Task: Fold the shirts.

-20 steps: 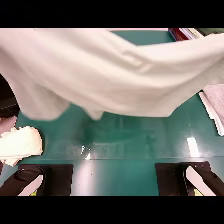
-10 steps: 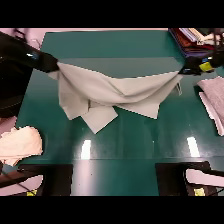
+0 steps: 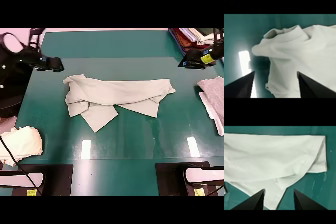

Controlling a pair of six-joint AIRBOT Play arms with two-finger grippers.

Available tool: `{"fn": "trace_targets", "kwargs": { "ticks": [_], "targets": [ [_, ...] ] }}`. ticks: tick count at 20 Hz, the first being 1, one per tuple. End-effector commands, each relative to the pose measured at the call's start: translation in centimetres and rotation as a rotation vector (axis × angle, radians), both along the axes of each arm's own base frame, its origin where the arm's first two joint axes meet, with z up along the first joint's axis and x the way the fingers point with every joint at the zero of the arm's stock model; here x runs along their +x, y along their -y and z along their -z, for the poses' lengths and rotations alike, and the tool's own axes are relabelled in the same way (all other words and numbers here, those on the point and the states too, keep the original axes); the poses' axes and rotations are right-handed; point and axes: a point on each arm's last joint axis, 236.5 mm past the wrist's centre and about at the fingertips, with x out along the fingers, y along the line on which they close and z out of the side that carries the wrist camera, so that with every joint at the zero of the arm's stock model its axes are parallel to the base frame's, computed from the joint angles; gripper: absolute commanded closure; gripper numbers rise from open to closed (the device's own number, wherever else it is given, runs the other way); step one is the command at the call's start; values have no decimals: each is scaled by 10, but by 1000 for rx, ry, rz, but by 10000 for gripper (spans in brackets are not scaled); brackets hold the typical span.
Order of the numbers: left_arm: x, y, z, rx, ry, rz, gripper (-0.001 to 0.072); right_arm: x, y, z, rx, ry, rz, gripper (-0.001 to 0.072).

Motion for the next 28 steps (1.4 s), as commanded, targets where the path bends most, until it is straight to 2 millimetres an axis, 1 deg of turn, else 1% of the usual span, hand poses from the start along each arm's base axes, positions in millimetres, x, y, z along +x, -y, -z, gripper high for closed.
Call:
{"fn": "trace_targets", "kwargs": {
  "ticks": [1,3,6,8,9,11,14,15,17,18,20,22,23,24,26,28],
  "targets": [
    [-15,-13,16,-179,-101,-41,91,-13,3,-10,-8,-8,-12,301],
    [-28,-10,45,-204,-163,-20,91,-18,-2,-5,-5,-12,-17,301],
    [-45,-7,100,-205,-227,-19,91,-34,-13,19,8,-70,-28,301],
    [-49,-11,126,-195,-229,-44,91,-47,-18,37,23,-117,-30,302],
    [-50,-9,135,-199,-230,-41,92,-53,-24,44,50,-136,-32,302],
    [-48,-2,146,-222,-235,-10,91,-61,-29,54,81,-146,-20,303],
    [-36,13,151,-304,-206,12,91,-74,-36,62,108,-147,-8,303],
    [-33,19,153,-332,-200,21,91,-77,-36,63,107,-144,-4,303],
    [-35,27,159,-364,-215,48,91,-81,-36,63,107,-130,4,304],
    [-36,28,162,-366,-226,53,91,-83,-36,62,105,-120,8,304],
    [-39,29,162,-370,-236,61,100,-84,-36,59,104,-105,12,304],
    [-42,32,155,-368,-250,95,423,-85,-36,54,101,-91,12,305],
    [-44,34,147,-369,-258,123,578,-86,-36,52,100,-85,12,305],
    [-45,37,138,-372,-263,154,679,-87,-35,50,95,-77,13,305],
    [-42,37,110,-348,-245,212,679,-88,-31,46,87,-66,23,305],
    [-33,27,74,-290,-182,205,680,-96,-19,48,93,-100,47,304]
  ]
}}
